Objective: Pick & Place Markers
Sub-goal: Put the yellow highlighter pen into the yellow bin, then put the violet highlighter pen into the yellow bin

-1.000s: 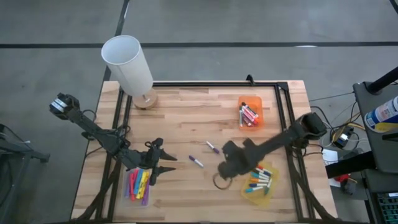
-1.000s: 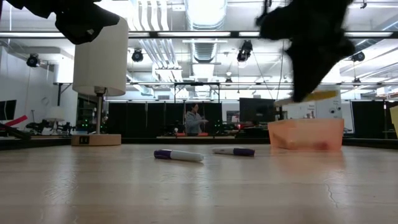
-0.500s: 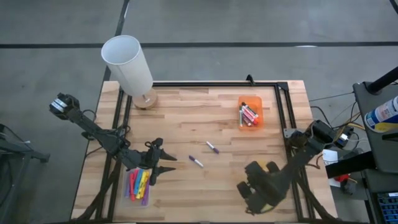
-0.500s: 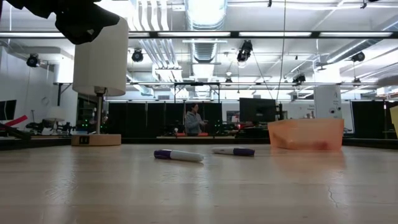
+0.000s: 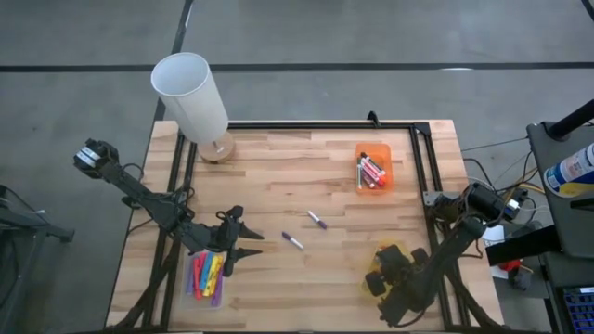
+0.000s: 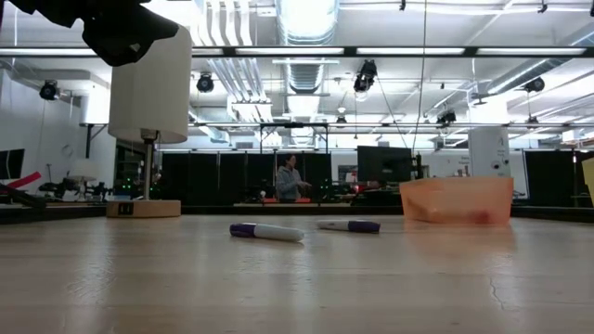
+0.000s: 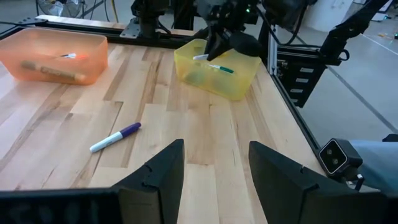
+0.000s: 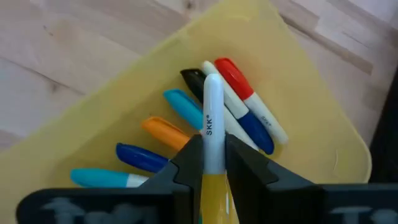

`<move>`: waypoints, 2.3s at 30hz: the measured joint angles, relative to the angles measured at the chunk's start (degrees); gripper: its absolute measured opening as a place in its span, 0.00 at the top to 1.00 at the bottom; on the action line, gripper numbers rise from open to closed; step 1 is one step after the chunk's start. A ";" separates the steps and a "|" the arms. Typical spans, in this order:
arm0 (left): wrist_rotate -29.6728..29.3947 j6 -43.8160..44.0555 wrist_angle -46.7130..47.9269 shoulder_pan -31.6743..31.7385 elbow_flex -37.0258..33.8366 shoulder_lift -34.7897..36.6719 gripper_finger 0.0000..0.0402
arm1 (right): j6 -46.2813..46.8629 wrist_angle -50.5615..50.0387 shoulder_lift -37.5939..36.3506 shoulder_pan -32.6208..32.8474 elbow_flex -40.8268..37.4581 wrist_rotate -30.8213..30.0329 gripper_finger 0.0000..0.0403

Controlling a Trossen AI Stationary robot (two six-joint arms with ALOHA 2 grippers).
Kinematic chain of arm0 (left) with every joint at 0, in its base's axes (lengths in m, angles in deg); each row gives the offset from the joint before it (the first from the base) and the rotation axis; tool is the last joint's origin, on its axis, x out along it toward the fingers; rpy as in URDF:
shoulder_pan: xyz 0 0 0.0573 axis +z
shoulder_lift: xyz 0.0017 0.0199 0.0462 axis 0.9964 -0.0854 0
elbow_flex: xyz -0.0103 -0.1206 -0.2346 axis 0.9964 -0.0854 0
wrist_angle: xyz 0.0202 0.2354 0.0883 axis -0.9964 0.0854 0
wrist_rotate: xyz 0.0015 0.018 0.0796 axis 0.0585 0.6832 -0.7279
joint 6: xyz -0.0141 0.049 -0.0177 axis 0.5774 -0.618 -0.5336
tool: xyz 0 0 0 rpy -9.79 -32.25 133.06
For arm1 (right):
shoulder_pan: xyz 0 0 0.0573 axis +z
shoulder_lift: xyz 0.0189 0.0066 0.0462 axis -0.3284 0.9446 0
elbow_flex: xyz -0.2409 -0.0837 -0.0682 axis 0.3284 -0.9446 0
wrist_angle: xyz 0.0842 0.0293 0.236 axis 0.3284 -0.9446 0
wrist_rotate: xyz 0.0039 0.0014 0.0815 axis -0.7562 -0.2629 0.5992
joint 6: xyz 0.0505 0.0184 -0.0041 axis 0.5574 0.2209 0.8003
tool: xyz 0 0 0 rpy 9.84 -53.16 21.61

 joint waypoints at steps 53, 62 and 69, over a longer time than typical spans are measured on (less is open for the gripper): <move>0.02 0.00 0.28 0.00 0.00 0.00 0.57 | -69.13 38.71 -0.11 -34.44 -1.79 -23.30 0.68; 0.01 0.00 0.28 0.00 -0.01 0.00 0.57 | -72.96 46.24 -0.11 -40.94 -2.09 -11.78 0.68; 0.00 0.00 0.28 -0.02 -0.01 0.00 0.57 | -71.00 46.86 0.06 -42.24 -2.88 -8.46 0.68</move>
